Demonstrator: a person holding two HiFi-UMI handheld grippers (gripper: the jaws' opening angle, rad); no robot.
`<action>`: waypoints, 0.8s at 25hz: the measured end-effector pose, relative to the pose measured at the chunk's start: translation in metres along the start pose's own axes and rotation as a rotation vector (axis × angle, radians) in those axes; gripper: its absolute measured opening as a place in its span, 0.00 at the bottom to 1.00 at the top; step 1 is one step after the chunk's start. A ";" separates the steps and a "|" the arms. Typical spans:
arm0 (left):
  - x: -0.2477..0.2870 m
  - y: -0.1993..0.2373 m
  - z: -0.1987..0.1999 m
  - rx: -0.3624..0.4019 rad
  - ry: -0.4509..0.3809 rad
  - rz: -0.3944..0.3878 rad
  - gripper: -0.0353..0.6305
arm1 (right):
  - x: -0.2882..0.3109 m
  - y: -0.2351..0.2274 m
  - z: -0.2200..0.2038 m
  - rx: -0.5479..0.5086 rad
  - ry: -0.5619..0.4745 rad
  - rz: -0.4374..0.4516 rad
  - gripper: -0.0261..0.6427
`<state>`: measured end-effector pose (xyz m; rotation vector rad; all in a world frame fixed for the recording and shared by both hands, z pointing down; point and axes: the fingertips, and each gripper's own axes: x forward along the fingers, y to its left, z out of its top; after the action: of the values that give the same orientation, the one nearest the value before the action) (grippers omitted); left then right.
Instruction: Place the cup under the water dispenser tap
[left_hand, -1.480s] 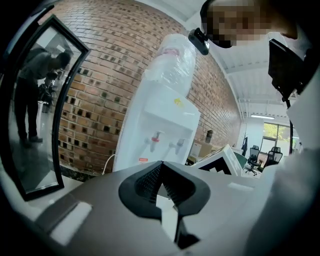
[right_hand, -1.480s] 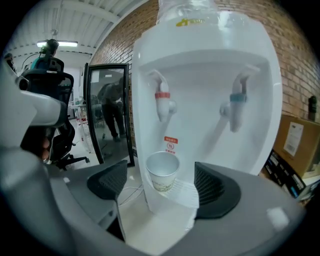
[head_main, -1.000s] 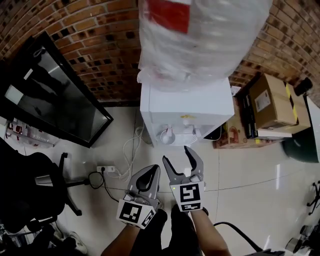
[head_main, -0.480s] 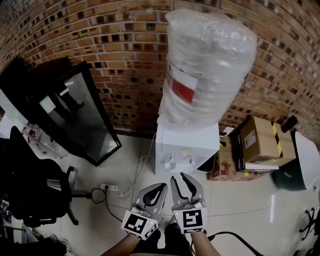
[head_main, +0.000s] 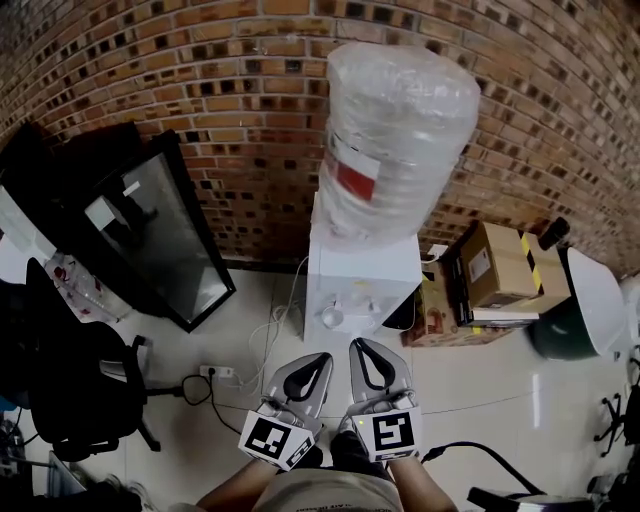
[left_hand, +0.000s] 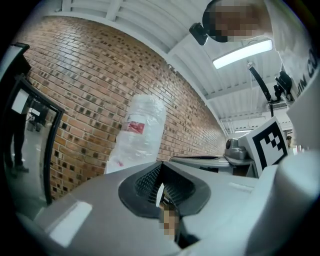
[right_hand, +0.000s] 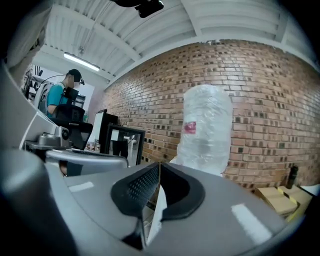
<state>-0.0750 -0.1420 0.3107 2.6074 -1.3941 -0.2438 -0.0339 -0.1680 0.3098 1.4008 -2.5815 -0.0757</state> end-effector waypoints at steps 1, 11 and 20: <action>-0.001 -0.002 0.002 -0.001 -0.003 -0.009 0.04 | -0.002 0.000 0.002 -0.004 0.000 -0.005 0.06; -0.005 -0.011 0.004 -0.023 0.013 -0.057 0.04 | -0.028 -0.003 0.004 0.001 0.024 -0.069 0.05; -0.010 -0.033 0.015 0.015 -0.001 -0.062 0.04 | -0.044 -0.001 0.018 0.016 -0.029 -0.052 0.05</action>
<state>-0.0569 -0.1169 0.2889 2.6658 -1.3210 -0.2440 -0.0137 -0.1331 0.2849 1.4829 -2.5749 -0.0837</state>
